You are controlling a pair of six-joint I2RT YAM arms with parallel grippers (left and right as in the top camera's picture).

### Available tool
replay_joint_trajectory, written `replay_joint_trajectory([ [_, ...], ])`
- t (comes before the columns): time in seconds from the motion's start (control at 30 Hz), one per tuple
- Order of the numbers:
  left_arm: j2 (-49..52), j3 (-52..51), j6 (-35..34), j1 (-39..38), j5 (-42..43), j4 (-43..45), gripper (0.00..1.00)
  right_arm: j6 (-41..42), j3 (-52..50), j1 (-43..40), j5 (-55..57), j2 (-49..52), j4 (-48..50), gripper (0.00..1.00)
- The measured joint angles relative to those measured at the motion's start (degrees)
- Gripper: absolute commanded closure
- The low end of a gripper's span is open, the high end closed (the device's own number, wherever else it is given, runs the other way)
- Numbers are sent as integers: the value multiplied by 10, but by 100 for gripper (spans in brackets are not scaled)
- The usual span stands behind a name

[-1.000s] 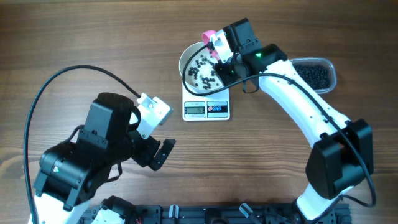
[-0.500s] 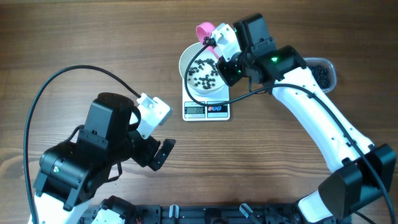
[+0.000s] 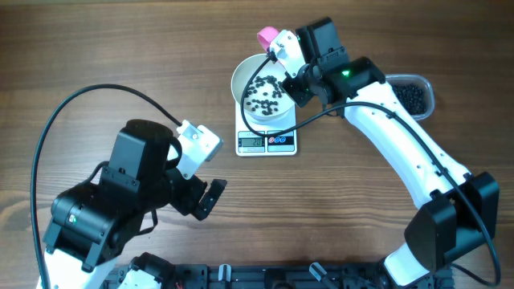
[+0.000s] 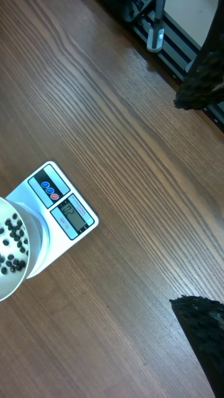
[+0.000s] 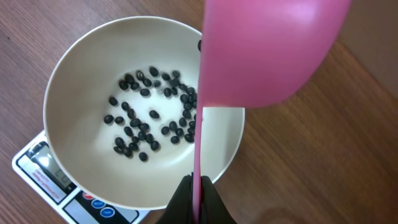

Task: Scoop item into bowl and weigh 150g on scale
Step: 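Carry the scoop over the white bowl and tip beans into it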

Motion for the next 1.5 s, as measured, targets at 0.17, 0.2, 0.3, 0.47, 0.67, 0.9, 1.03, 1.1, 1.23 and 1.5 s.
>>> replay_joint_trajectory([
  [0.17,0,0,0,0,0,0,0,-5,0,0,0,0,0,95],
  [0.2,0,0,0,0,0,0,0,-5,0,0,0,0,-1,96],
  [0.3,0,0,0,0,0,0,0,-5,0,0,0,0,-4,96],
  [0.47,0,0,0,0,0,0,0,-5,0,0,-1,0,-11,95],
  [0.67,0,0,0,0,0,0,0,-5,0,0,-6,0,-14,96],
  [0.9,0,0,0,0,0,0,0,-5,0,0,-20,0,-18,95],
  [1.03,0,0,0,0,0,0,0,-5,0,0,-22,0,-18,95],
  [1.1,0,0,0,0,0,0,0,-7,0,0,-22,0,-23,95],
  [1.23,0,0,0,0,0,0,0,-13,0,0,-21,0,-35,95],
  [1.5,0,0,0,0,0,0,0,-19,0,0,0,0,-35,96],
])
